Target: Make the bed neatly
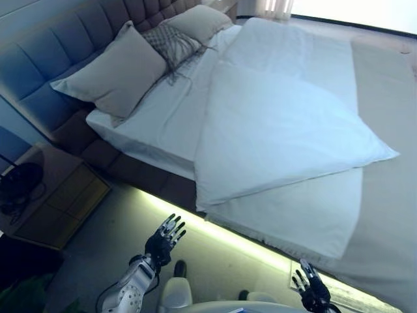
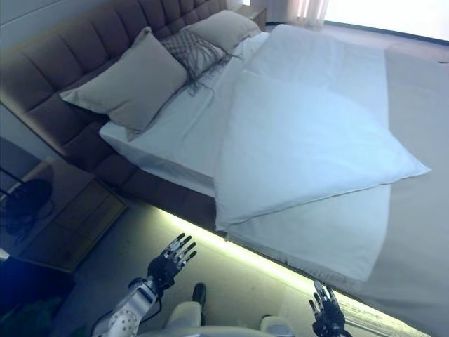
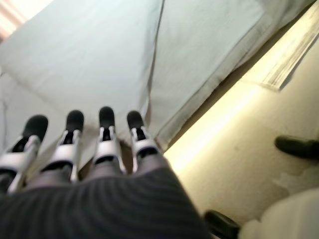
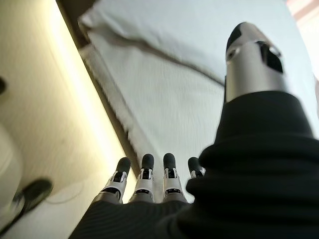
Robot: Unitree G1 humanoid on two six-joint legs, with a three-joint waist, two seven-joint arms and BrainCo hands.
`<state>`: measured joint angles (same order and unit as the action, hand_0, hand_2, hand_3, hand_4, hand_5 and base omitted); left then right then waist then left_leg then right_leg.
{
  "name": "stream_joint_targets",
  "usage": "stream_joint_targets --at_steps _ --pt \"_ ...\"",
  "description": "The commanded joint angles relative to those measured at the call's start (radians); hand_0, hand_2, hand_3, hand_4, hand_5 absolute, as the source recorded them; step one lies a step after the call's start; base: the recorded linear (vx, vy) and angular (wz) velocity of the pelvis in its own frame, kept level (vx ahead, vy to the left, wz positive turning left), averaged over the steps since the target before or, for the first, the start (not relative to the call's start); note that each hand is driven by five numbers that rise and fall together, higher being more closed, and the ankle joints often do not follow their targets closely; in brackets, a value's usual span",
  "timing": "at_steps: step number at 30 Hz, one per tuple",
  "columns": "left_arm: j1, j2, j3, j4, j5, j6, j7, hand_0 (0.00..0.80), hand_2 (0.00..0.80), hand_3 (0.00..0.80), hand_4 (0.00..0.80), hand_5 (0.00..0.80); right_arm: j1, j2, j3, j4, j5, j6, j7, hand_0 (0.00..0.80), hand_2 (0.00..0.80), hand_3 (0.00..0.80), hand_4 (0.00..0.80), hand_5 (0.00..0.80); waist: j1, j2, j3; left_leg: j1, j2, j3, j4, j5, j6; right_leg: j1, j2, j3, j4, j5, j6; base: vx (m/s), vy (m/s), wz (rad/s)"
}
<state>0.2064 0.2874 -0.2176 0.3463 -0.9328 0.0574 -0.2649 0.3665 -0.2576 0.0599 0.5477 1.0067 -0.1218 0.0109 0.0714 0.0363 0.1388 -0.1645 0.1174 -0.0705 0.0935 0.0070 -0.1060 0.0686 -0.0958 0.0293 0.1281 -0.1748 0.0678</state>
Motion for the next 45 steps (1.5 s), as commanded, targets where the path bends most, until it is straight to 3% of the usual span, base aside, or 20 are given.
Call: stream_joint_targets --at_steps 1,3,5,7,10,12,14,16,18,20,23,31,36,38,41,45 --pt "0.014 0.032 -0.001 -0.05 0.026 -0.044 0.007 0.0 0.0 0.0 0.0 0.0 0.01 -0.028 0.082 -0.108 0.003 -0.052 -0.016 0.0 0.0 0.0 0.0 0.0 0.008 -0.033 -0.04 -0.091 -0.03 -0.023 -0.069 0.187 0.013 0.102 -0.054 -0.077 0.125 -0.039 0.027 0.551 0.326 -0.79" --pt "-0.002 0.042 0.006 -0.039 0.046 -0.037 0.012 0.0 0.0 0.0 0.0 0.0 0.001 -0.009 0.066 -0.13 0.023 -0.009 -0.06 0.0 0.0 0.0 0.0 0.0 0.011 -0.053 -0.055 -0.114 -0.078 0.0 0.037 0.137 0.05 0.112 -0.128 -0.07 0.216 0.062 0.07 0.481 0.304 -0.76" --pt "0.006 0.046 0.01 -0.067 0.04 -0.03 0.018 0.0 0.0 0.0 0.0 0.0 0.013 0.003 0.079 -0.161 0.005 -0.016 -0.056 0.0 0.0 0.0 0.0 0.0 0.018 -0.062 -0.081 -0.089 -0.118 0.017 0.03 0.12 0.096 0.103 -0.17 -0.067 0.321 0.166 0.075 0.411 0.282 -0.27" --pt "0.005 0.054 0.015 -0.066 0.041 -0.027 0.002 0.0 0.0 0.0 0.0 0.0 0.01 0.014 0.102 -0.186 -0.008 -0.049 -0.037 0.0 0.0 0.0 0.0 0.0 0.022 -0.05 -0.103 -0.045 -0.151 0.013 0.013 0.1 0.135 0.048 -0.184 -0.061 0.471 0.249 0.068 0.472 0.326 -0.24" --pt "-0.02 0.065 0.013 -0.018 0.07 -0.043 0.01 0.0 0.0 0.0 0.0 0.0 -0.001 0.028 0.137 -0.206 -0.003 -0.053 -0.069 0.0 0.0 0.0 0.0 0.0 0.01 -0.038 -0.112 0.012 -0.173 0.021 0.022 0.059 0.161 -0.075 -0.191 -0.073 0.566 0.277 0.045 0.36 0.201 -0.09" --pt "-0.033 0.068 0.016 -0.018 0.069 -0.043 0.014 0.0 0.0 0.0 0.0 0.0 -0.004 0.03 0.143 -0.208 -0.002 -0.053 -0.071 0.0 0.0 0.0 0.0 0.0 -0.002 -0.033 -0.103 0.045 -0.173 0.027 0.017 0.051 0.161 -0.121 -0.169 -0.106 0.49 0.238 0.023 0.258 0.029 -0.17" --pt "-0.038 0.073 0.018 -0.047 0.066 -0.028 0.019 0.0 0.0 0.0 0.0 0.0 0.0 0.027 0.132 -0.201 0.013 -0.064 -0.055 0.0 0.0 0.0 0.0 0.0 -0.026 -0.034 -0.085 0.104 -0.174 0.036 0.001 0.037 0.147 -0.158 -0.137 -0.146 0.279 0.232 0.02 0.263 -0.097 -0.2" --pt "-0.044 0.074 0.018 -0.047 0.052 -0.023 0.018 0.0 0.0 0.0 0.0 0.0 0.002 0.017 0.119 -0.197 0.03 -0.057 -0.052 0.0 0.0 0.0 0.0 0.0 -0.055 -0.05 -0.075 0.146 -0.183 0.04 -0.01 0.006 0.136 -0.188 -0.124 -0.133 0.087 0.282 0.038 0.268 -0.14 -0.19" --pt "-0.056 0.071 0.016 -0.047 0.041 -0.013 0.02 0.0 0.0 0.0 0.0 0.0 -0.015 0.008 0.104 -0.181 0.049 -0.042 -0.047 0.0 0.0 0.0 0.0 0.0 -0.081 -0.064 -0.067 0.18 -0.182 0.045 -0.02 -0.032 0.131 -0.205 -0.117 -0.077 -0.037 0.34 0.064 0.262 -0.122 0.02" --pt "-0.048 0.072 0.025 -0.057 0.033 -0.005 0.012 0.0 0.0 0.0 0.0 0.0 -0.029 0.01 0.1 -0.173 0.05 -0.032 -0.049 0.0 0.0 0.0 0.0 0.0 -0.087 -0.072 -0.068 0.201 -0.177 0.046 -0.025 -0.06 0.129 -0.21 -0.122 -0.044 -0.08 0.384 0.084 0.235 -0.101 0.15" --pt "-0.025 0.067 0.036 -0.067 0.021 -0.002 0.014 0.0 0.0 0.0 0.0 0.0 -0.036 0.025 0.084 -0.146 0.028 -0.018 -0.032 0.0 0.0 0.0 0.0 0.0 -0.082 -0.08 -0.078 0.228 -0.156 0.047 -0.037 -0.08 0.126 -0.204 -0.129 -0.035 -0.084 0.4 0.102 0.234 -0.117 0.27" --pt "-0.013 0.062 0.022 -0.051 0.018 -0.011 0.014 0.0 0.0 0.0 0.0 0.0 -0.049 -0.004 0.075 -0.113 0.049 -0.022 -0.033 0.0 0.0 0.0 0.0 0.0 -0.07 -0.107 -0.112 0.238 -0.084 0.065 -0.026 -0.088 0.095 -0.169 -0.083 -0.081 -0.098 0.321 0.094 0.168 -0.227 0.1" --pt "-0.018 0.053 0.002 -0.01 0.024 -0.003 -0.02 0.0 0.0 0.0 0.0 0.0 -0.053 -0.03 0.07 -0.124 0.072 -0.027 -0.076 0.0 0.0 0.0 0.0 0.0 -0.091 -0.103 -0.112 0.227 0.005 0.066 0.065 -0.016 0.063 -0.154 -0.012 -0.092 -0.046 0.242 0.03 0.083 -0.314 -0.01" --pt "-0.015 0.048 -0.009 -0.001 0.016 -0.005 -0.035 0.0 0.0 0.0 0.0 0.0 -0.062 -0.037 0.071 -0.105 0.06 -0.009 -0.083 0.0 0.0 0.0 0.0 0.0 -0.089 -0.105 -0.106 0.201 0.022 0.047 0.147 0.017 0.06 -0.14 0.004 -0.098 -0.042 0.227 0.008 0.065 -0.316 -0.06" --pt "-0.003 0.042 -0.01 0.001 0.005 -0.017 -0.024 0.0 0.0 0.0 0.0 0.0 -0.089 -0.048 0.094 -0.056 0.013 0.018 -0.067 0.0 0.0 0.0 0.0 0.0 -0.074 -0.095 -0.082 0.1 0.029 0.036 0.308 0.132 0.057 -0.107 0.045 -0.086 -0.038 0.199 -0.032 0.079 -0.245 -0.16" --pt "-0.013 0.034 0.002 0.002 -0.008 -0.019 -0.018 0.0 0.0 0.0 0.0 0.0 -0.086 -0.051 0.102 -0.057 0.003 0.013 -0.041 0.0 0.0 0.0 0.0 0.0 -0.047 -0.054 -0.039 0.016 0.044 0.01 0.165 0.26 0.017 -0.065 0.06 -0.109 -0.029 0.164 -0.036 0.119 0.013 -0.21"
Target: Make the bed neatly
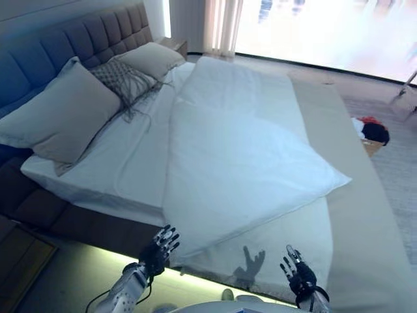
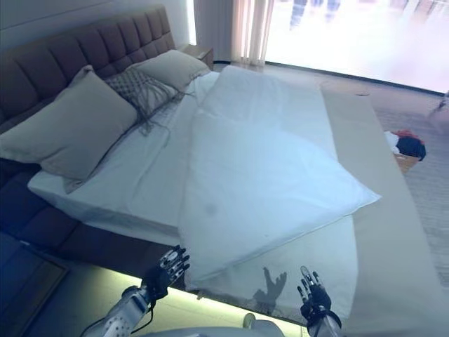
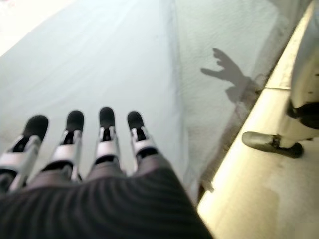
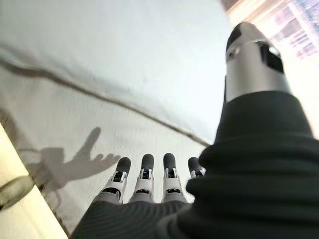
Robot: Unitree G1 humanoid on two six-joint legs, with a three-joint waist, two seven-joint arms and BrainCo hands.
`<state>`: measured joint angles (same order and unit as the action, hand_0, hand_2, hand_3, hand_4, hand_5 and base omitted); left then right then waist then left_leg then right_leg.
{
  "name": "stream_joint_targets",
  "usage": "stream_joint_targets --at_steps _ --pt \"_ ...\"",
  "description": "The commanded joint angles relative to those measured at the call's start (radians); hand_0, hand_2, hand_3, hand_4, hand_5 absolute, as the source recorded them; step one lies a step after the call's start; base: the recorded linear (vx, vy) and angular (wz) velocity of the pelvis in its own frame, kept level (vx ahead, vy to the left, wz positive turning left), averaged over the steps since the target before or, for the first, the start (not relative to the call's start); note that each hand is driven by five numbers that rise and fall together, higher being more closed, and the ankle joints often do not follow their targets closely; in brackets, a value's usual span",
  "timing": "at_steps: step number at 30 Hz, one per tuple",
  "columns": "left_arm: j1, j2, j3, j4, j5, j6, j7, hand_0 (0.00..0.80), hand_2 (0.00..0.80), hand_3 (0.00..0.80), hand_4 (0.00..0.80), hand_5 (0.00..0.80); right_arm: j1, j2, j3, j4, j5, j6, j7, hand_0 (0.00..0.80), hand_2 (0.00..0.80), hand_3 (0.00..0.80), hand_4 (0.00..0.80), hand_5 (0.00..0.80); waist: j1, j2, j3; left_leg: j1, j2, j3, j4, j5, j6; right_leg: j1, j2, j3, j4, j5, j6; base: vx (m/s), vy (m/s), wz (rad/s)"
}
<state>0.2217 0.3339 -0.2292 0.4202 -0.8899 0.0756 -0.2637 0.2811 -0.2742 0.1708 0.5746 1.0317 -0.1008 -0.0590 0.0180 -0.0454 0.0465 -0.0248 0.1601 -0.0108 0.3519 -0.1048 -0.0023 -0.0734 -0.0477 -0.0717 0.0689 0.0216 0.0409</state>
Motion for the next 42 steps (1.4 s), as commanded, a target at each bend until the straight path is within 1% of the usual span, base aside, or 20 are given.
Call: stream_joint_targets --at_steps 1,3,7,12,14,16,19,20,21,23,25,27,29,31,32,34,37,38,40,42 --pt "-0.029 -0.018 0.018 -0.067 -0.052 -0.04 -0.02 0.0 0.0 0.0 0.0 0.0 0.006 -0.035 -0.009 -0.094 -0.019 -0.005 0.029 0.0 0.0 0.0 0.0 0.0 0.01 0.036 0.06 -0.135 0.003 -0.057 -0.135 0.394 -0.094 0.087 0.012 -0.01 0.031 -0.043 -0.01 0.161 0.145 0.27" --pt "-0.026 -0.028 0.032 -0.062 -0.044 -0.035 -0.029 0.0 0.0 0.0 0.0 0.0 0.023 -0.039 -0.017 -0.109 -0.005 -0.006 0.039 0.0 0.0 0.0 0.0 0.0 0.023 0.06 0.069 -0.163 0.006 -0.067 -0.257 0.442 -0.111 0.114 0.018 -0.013 0.032 -0.074 -0.013 0.199 0.125 0.3" --pt "0.002 -0.035 0.046 -0.075 -0.027 -0.001 -0.042 0.0 0.0 0.0 0.0 0.0 0.039 -0.028 -0.033 -0.109 0.014 -0.015 0.046 0.0 0.0 0.0 0.0 0.0 0.053 0.086 0.07 -0.176 -0.005 -0.055 -0.392 0.45 -0.126 0.162 0.002 -0.049 0.059 -0.126 -0.008 0.252 0.108 0.1" --pt "0.034 -0.027 0.046 -0.087 -0.002 0.019 -0.07 0.0 0.0 0.0 0.0 0.0 0.073 -0.016 -0.042 -0.106 0.002 -0.006 0.063 0.0 0.0 0.0 0.0 0.0 0.064 0.087 0.046 -0.164 -0.015 -0.06 -0.38 0.403 -0.122 0.21 -0.036 -0.057 0.088 -0.168 0.007 0.305 0.131 0.44" --pt "0.037 -0.02 0.038 -0.096 0.018 0.023 -0.084 0.0 0.0 0.0 0.0 0.0 0.072 -0.015 -0.048 -0.105 0.009 -0.007 0.055 0.0 0.0 0.0 0.0 0.0 0.065 0.077 0.044 -0.185 -0.023 -0.08 -0.279 0.362 -0.115 0.212 -0.065 -0.041 0.108 -0.172 0.018 0.258 0.185 -0.04" --pt "0.04 -0.015 0.027 -0.105 0.03 0.015 -0.092 0.0 0.0 0.0 0.0 0.0 0.061 -0.024 -0.033 -0.116 0.016 -0.01 0.03 0.0 0.0 0.0 0.0 0.0 0.061 0.059 0.045 -0.19 -0.039 -0.062 -0.189 0.247 -0.093 0.201 -0.102 -0.023 0.145 -0.178 0.03 0.267 0.21 -0.27" --pt "0.04 0.008 0.018 -0.106 0.036 0.017 -0.072 0.0 0.0 0.0 0.0 0.0 0.067 -0.012 -0.048 -0.134 0.031 0.002 0.006 0.0 0.0 0.0 0.0 0.0 0.062 0.048 0.034 -0.205 -0.083 -0.057 -0.144 0.2 -0.067 0.205 -0.15 -0.006 0.212 -0.157 0.07 0.279 0.221 -0.36" --pt "0.041 0.019 0.017 -0.115 0.039 0.003 -0.087 0.0 0.0 0.0 0.0 0.0 0.076 0.001 -0.048 -0.158 0.028 -0.009 0.004 0.0 0.0 0.0 0.0 0.0 0.061 0.046 0.034 -0.19 -0.108 -0.053 -0.16 0.18 -0.035 0.162 -0.183 0.005 0.312 -0.099 0.096 0.282 0.301 -0.29" --pt "0.049 0.027 0.014 -0.128 0.039 -0.002 -0.083 0.0 0.0 0.0 0.0 0.0 0.082 0.005 -0.043 -0.171 0.018 -0.027 -0.011 0.0 0.0 0.0 0.0 0.0 0.061 0.053 0.034 -0.169 -0.125 -0.055 -0.179 0.173 -0.014 0.11 -0.205 0.013 0.416 -0.054 0.098 0.318 0.365 -0.3" --pt "0.058 0.045 0.017 -0.132 0.039 -0.007 -0.084 0.0 0.0 0.0 0.0 0.0 0.084 0.013 -0.042 -0.176 0.019 -0.059 -0.014 0.0 0.0 0.0 0.0 0.0 0.062 0.065 0.037 -0.14 -0.147 -0.057 -0.187 0.159 0.012 0.019 -0.219 0.017 0.538 -0.034 0.082 0.23 0.239 -0.2" --pt "0.047 0.069 0.022 -0.121 0.037 -0.003 -0.075 0.0 0.0 0.0 0.0 0.0 0.064 0.024 -0.041 -0.161 0.026 -0.079 -0.035 0.0 0.0 0.0 0.0 0.0 0.066 0.061 0.045 -0.116 -0.156 -0.044 -0.178 0.142 0.016 -0.017 -0.23 -0.013 0.491 -0.021 0.064 0.206 0.025 -0.04" --pt "0.037 0.083 0.031 -0.135 0.035 0.015 -0.065 0.0 0.0 0.0 0.0 0.0 0.035 0.024 -0.051 -0.136 0.065 -0.077 -0.028 0.0 0.0 0.0 0.0 0.0 0.068 0.057 0.053 -0.093 -0.151 -0.038 -0.185 0.138 0.0 -0.008 -0.222 -0.038 0.326 -0.021 0.061 0.163 -0.159 -0.12" --pt "0.042 0.096 0.029 -0.156 0.026 0.018 -0.061 0.0 0.0 0.0 0.0 0.0 -0.001 0.016 -0.075 -0.101 0.111 -0.069 -0.011 0.0 0.0 0.0 0.0 0.0 0.06 0.039 0.065 -0.074 -0.155 -0.034 -0.187 0.117 -0.016 -0.005 -0.223 -0.017 0.114 0.051 0.088 0.133 -0.245 -0.06" --pt "0.024 0.12 0.031 -0.178 0.003 0.026 -0.055 0.0 0.0 0.0 0.0 0.0 -0.08 -0.012 -0.102 -0.032 0.182 -0.049 0.021 0.0 0.0 0.0 0.0 0.0 0.06 0.03 0.088 -0.065 -0.138 -0.032 -0.195 0.092 -0.026 -0.029 -0.225 0.022 0.029 0.127 0.118 0.056 -0.215 -0.04" --pt "0.019 0.129 0.033 -0.185 0.002 0.032 -0.058 0.0 0.0 0.0 0.0 0.0 -0.098 -0.02 -0.115 -0.007 0.203 -0.044 0.031 0.0 0.0 0.0 0.0 0.0 0.064 0.031 0.094 -0.067 -0.124 -0.037 -0.2 0.09 -0.029 -0.028 -0.217 0.032 0.019 0.115 0.126 0.051 -0.188 0.06" --pt "0.003 0.141 0.023 -0.193 0.01 0.028 -0.046 0.0 0.0 0.0 0.0 0.0 -0.138 -0.023 -0.143 0.043 0.255 -0.047 0.023 0.0 0.0 0.0 0.0 0.0 0.085 0.028 0.103 -0.101 -0.08 -0.034 -0.197 0.101 -0.05 -0.009 -0.21 -0.009 -0.003 0.095 0.141 -0.012 -0.228 0.38" --pt "-0.105 0.162 0.015 -0.166 -0.011 0.034 -0.038 0.0 0.0 0.0 0.0 0.0 -0.217 -0.026 -0.162 0.096 0.389 -0.101 0.019 0.0 0.0 0.0 0.0 0.0 0.108 0.018 0.145 -0.21 -0.015 -0.016 -0.152 0.131 -0.098 -0.02 -0.209 -0.085 -0.022 0.095 0.14 -0.221 -0.267 0.71" --pt "-0.133 0.162 0.013 -0.152 -0.017 0.028 -0.03 0.0 0.0 0.0 0.0 0.0 -0.252 -0.028 -0.173 0.129 0.442 -0.111 0.048 0.0 0.0 0.0 0.0 0.0 0.123 0.011 0.166 -0.248 -0.008 -0.055 -0.126 0.133 -0.115 -0.025 -0.212 -0.1 -0.027 0.098 0.14 -0.227 -0.208 0.65" --pt "-0.123 0.159 0.023 -0.141 -0.022 0.018 -0.02 0.0 0.0 0.0 0.0 0.0 -0.303 -0.045 -0.179 0.153 0.535 -0.09 0.067 0.0 0.0 0.0 0.0 0.0 0.155 0.004 0.202 -0.282 0.002 -0.176 -0.071 0.116 -0.138 -0.041 -0.208 -0.09 -0.009 0.094 0.14 -0.055 -0.116 0.31" --pt "-0.099 0.165 0.027 -0.126 -0.011 0.011 -0.013 0.0 0.0 0.0 0.0 0.0 -0.323 -0.047 -0.205 0.176 0.584 -0.057 0.107 0.0 0.0 0.0 0.0 0.0 0.163 0.013 0.206 -0.26 0.017 -0.165 -0.099 0.112 -0.118 -0.047 -0.218 -0.102 0.012 0.087 0.147 0.075 -0.028 -0.19"
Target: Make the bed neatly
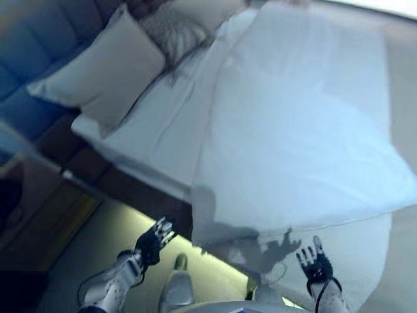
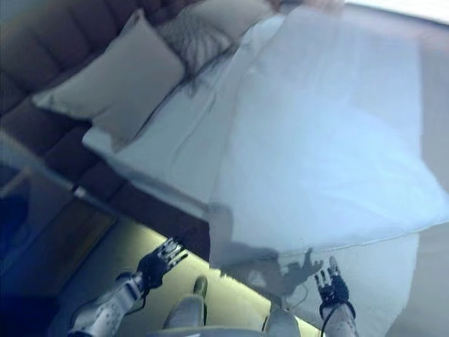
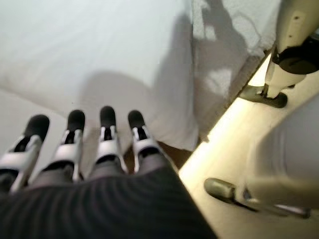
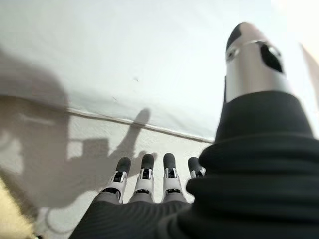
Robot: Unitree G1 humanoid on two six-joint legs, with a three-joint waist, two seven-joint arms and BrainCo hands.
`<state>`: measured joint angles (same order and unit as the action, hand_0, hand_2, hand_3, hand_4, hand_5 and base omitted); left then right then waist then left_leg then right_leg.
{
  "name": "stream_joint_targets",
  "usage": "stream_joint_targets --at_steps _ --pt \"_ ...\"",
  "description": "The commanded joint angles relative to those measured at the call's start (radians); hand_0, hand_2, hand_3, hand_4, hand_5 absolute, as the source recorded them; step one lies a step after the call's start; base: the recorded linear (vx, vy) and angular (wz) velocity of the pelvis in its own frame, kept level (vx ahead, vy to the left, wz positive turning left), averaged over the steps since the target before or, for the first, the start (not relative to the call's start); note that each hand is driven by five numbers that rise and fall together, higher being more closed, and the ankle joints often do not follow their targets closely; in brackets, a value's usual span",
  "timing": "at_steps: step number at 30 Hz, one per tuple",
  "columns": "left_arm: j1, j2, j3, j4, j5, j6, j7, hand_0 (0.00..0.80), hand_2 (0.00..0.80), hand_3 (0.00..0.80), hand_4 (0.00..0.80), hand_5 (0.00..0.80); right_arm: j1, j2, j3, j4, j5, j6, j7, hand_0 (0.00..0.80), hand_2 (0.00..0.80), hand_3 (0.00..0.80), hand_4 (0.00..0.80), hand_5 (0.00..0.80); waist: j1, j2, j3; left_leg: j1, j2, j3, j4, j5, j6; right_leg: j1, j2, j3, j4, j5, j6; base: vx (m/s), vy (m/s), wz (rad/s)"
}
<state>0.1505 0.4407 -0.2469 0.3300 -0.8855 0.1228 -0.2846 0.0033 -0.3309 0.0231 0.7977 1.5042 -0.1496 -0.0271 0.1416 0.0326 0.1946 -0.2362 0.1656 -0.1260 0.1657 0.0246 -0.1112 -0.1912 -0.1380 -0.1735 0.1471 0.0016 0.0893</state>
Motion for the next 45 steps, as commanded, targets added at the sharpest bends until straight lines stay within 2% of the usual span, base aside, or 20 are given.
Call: stream_joint_targets --at_steps 1,6,11,16,24,31,37,45 --pt "-0.037 0.074 0.043 -0.032 -0.021 -0.031 0.003 0.0 0.0 0.0 0.0 0.0 -0.051 0.007 -0.066 -0.044 0.126 -0.009 0.105 0.0 0.0 0.0 0.0 0.0 0.043 -0.063 0.067 -0.058 0.007 -0.049 0.081 -0.014 -0.007 0.061 -0.138 -0.006 -0.059 0.106 0.106 -0.006 -0.036 -0.25" --pt "-0.185 0.107 -0.028 -0.044 -0.086 -0.036 0.022 0.0 0.0 0.0 0.0 0.0 -0.21 -0.119 -0.111 0.044 0.274 0.026 0.16 0.0 0.0 0.0 0.0 0.0 0.049 -0.031 0.125 -0.231 -0.024 -0.031 0.129 0.01 -0.026 -0.002 -0.181 -0.057 -0.092 0.126 0.125 -0.226 -0.012 0.18" --pt "-0.236 0.141 -0.053 -0.082 -0.107 -0.056 0.051 0.0 0.0 0.0 0.0 0.0 -0.301 -0.176 -0.121 0.091 0.366 0.03 0.195 0.0 0.0 0.0 0.0 0.0 0.06 -0.031 0.173 -0.359 -0.039 -0.039 0.228 -0.013 -0.036 -0.078 -0.197 -0.082 -0.077 0.122 0.124 -0.089 -0.083 0.12" --pt "-0.24 0.144 -0.044 -0.09 -0.108 -0.059 0.078 0.0 0.0 0.0 0.0 0.0 -0.314 -0.192 -0.126 0.04 0.411 0.014 0.225 0.0 0.0 0.0 0.0 0.0 0.046 -0.028 0.206 -0.447 -0.036 -0.029 0.345 -0.06 -0.032 -0.2 -0.201 -0.061 0.035 0.085 0.102 -0.042 -0.026 0.03" --pt "-0.218 0.107 -0.014 -0.057 -0.092 -0.098 0.076 0.0 0.0 0.0 0.0 0.0 -0.251 -0.144 -0.09 -0.168 0.383 -0.098 0.196 0.0 0.0 0.0 0.0 0.0 0.009 -0.032 0.214 -0.533 -0.064 -0.032 0.434 -0.093 -0.004 -0.421 -0.196 0.02 0.24 0.047 0.078 -0.02 0.02 0.03" --pt "-0.198 0.077 0.003 -0.024 -0.089 -0.127 0.058 0.0 0.0 0.0 0.0 0.0 -0.171 -0.115 -0.109 -0.175 0.353 -0.129 0.187 0.0 0.0 0.0 0.0 0.0 -0.019 -0.033 0.197 -0.519 -0.089 -0.014 0.402 -0.083 0.009 -0.46 -0.179 0.051 0.247 0.063 0.077 0.002 0.046 -0.06" --pt "-0.209 0.067 0.024 0.015 -0.089 -0.146 0.048 0.0 0.0 0.0 0.0 0.0 -0.136 -0.105 -0.167 -0.098 0.382 -0.087 0.245 0.0 0.0 0.0 0.0 0.0 -0.039 -0.036 0.185 -0.492 -0.094 -0.006 0.358 -0.074 0.008 -0.457 -0.173 0.067 0.222 0.079 0.088 -0.01 0.015 -0.02" --pt "-0.227 0.069 0.013 0.044 -0.099 -0.149 0.026 0.0 0.0 0.0 0.0 0.0 -0.164 -0.144 -0.233 0.017 0.42 -0.02 0.315 0.0 0.0 0.0 0.0 0.0 -0.05 -0.011 0.201 -0.499 -0.1 0.005 0.336 -0.062 0.002 -0.487 -0.184 0.076 0.212 0.09 0.099 -0.046 0.004 -0.06"
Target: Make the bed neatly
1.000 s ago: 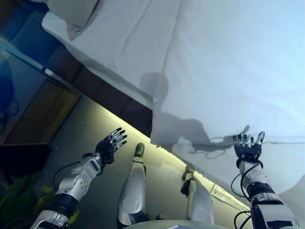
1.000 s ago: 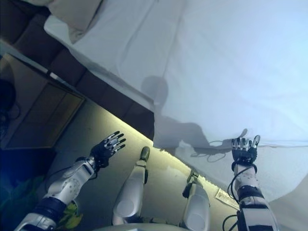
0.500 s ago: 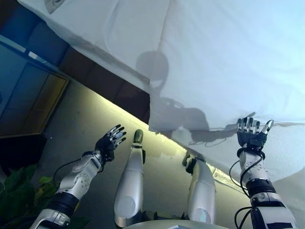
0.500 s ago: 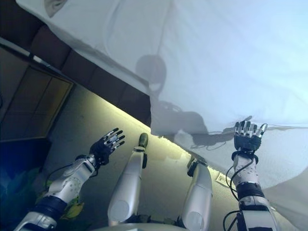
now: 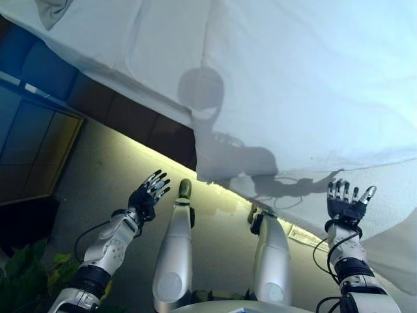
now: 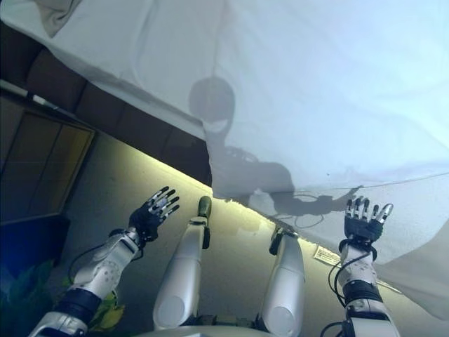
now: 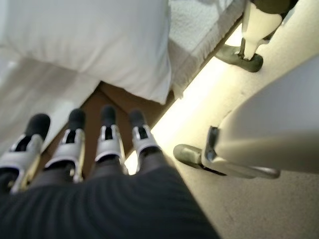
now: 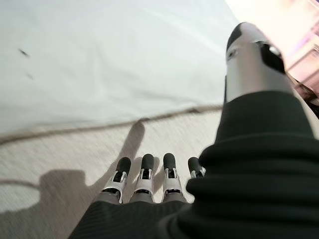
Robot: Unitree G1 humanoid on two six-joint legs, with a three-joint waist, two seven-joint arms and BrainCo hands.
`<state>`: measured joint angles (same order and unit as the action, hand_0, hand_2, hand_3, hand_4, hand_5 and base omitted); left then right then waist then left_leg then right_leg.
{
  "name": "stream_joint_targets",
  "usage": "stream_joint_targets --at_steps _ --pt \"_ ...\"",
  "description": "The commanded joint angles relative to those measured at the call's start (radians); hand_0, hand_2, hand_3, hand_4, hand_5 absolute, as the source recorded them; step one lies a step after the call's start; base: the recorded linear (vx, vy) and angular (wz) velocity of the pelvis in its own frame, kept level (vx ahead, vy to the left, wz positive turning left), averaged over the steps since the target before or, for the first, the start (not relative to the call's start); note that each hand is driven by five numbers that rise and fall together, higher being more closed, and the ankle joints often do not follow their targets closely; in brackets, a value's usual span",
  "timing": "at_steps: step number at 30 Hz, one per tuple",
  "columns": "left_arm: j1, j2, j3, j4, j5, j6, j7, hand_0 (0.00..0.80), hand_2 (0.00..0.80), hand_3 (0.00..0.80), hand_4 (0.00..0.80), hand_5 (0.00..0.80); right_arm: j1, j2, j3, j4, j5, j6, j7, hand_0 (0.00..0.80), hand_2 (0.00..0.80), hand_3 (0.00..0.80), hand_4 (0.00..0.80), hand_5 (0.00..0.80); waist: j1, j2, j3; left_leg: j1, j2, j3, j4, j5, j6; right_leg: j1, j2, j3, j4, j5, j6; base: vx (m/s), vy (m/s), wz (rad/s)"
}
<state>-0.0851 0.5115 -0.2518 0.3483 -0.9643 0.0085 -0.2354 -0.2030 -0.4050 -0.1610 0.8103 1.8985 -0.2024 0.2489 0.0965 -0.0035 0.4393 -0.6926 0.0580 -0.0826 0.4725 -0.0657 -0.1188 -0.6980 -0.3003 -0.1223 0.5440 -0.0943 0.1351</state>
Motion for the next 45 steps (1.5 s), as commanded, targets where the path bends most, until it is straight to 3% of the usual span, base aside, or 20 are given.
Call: stream_joint_targets --at_steps 1,12,19,37,45 --pt "0.006 0.0 0.018 0.029 -0.017 -0.034 -0.029 0.0 0.0 0.0 0.0 0.0 0.033 -0.081 -0.055 0.02 0.027 0.044 0.034 0.0 0.0 0.0 0.0 0.0 -0.003 0.027 -0.041 -0.049 0.008 -0.04 0.033 0.028 0.009 0.012 -0.024 0.024 -0.18 0.186 0.054 -0.03 -0.025 -0.05" --pt "-0.02 0.018 -0.016 0.015 -0.014 -0.03 -0.036 0.0 0.0 0.0 0.0 0.0 -0.113 -0.213 -0.105 0.185 0.074 0.189 0.069 0.0 0.0 0.0 0.0 0.0 0.037 0.07 -0.027 -0.128 -0.013 -0.045 0.068 0.029 0.024 -0.082 -0.045 0.009 -0.116 0.175 0.045 -0.015 -0.025 0.07" --pt "-0.033 0.05 -0.031 0.003 -0.031 -0.012 -0.047 0.0 0.0 0.0 0.0 0.0 -0.193 -0.283 -0.135 0.252 0.074 0.235 0.064 0.0 0.0 0.0 0.0 0.0 0.059 0.087 -0.046 -0.159 -0.025 -0.051 0.1 -0.004 0.031 -0.125 -0.05 0.011 -0.054 0.135 0.05 0.082 -0.03 0.11" --pt "-0.039 0.081 -0.067 -0.002 -0.065 0.042 -0.058 0.0 0.0 0.0 0.0 0.0 -0.324 -0.385 -0.083 0.257 0.024 0.247 -0.015 0.0 0.0 0.0 0.0 0.0 0.098 0.083 -0.092 -0.154 -0.04 -0.057 0.125 -0.014 0.039 -0.136 -0.068 -0.013 0.02 0.116 0.044 0.054 -0.008 0.04" --pt "-0.047 0.088 -0.066 0.014 -0.05 0.053 -0.065 0.0 0.0 0.0 0.0 0.0 -0.327 -0.354 -0.07 0.207 0.009 0.21 -0.065 0.0 0.0 0.0 0.0 0.0 0.109 0.059 -0.114 -0.126 -0.036 -0.059 0.115 -0.016 0.04 -0.109 -0.069 -0.029 0.023 0.111 0.046 0.034 -0.017 0.06"
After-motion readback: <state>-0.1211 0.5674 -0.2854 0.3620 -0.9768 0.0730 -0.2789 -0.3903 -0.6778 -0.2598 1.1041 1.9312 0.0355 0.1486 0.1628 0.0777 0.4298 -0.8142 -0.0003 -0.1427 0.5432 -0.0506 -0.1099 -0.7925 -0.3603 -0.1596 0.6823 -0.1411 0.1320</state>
